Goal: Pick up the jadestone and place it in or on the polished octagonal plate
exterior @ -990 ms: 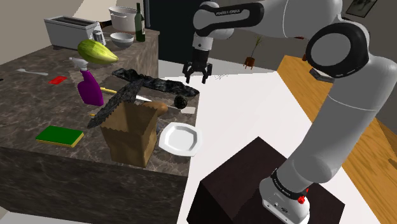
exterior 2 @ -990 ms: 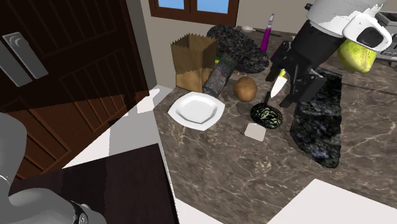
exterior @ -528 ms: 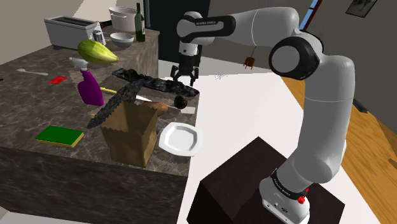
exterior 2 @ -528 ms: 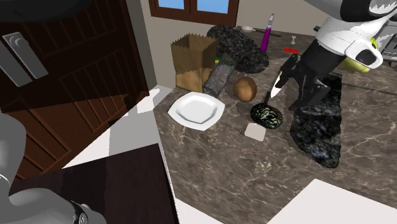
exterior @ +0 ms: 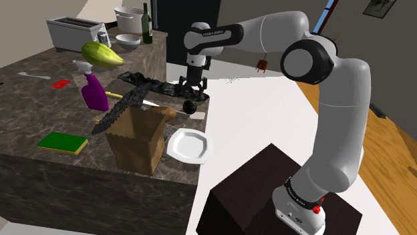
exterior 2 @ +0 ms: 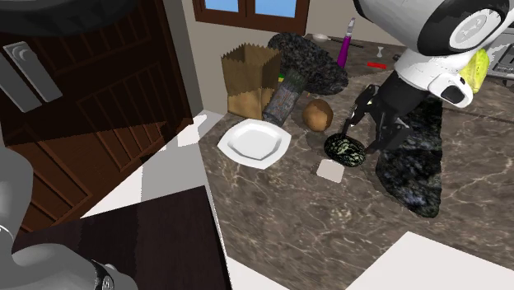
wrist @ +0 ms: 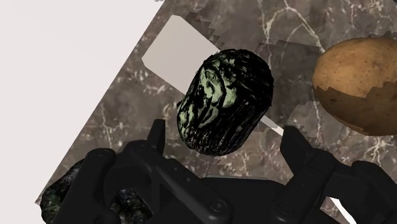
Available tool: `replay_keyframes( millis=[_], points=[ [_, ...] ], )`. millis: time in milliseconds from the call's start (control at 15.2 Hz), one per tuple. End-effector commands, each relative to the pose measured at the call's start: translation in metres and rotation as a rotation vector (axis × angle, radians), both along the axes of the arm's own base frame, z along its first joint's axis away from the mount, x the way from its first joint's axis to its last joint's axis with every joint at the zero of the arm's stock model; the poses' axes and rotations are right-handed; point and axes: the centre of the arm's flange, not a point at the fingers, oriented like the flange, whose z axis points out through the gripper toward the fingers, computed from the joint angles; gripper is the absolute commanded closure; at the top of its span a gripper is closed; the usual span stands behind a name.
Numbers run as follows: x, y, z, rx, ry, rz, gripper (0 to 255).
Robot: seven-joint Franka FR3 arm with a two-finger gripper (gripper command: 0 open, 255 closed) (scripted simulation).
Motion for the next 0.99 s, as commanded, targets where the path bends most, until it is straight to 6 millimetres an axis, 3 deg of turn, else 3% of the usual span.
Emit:
replay_keyframes(
  millis=[0,330,396,924],
  points=[
    [0.0003,-0.0003,-0.0019,0.000,-0.001,0.000,0],
    [0.0003,-0.0002,-0.0019,0.000,0.000,0.000,0],
    [0.0003,-0.0002,-0.0019,0.000,0.000,0.000,255],
    [0.0003,-0.0002,-0.0019,0.000,0.000,0.000,255]
  ],
)
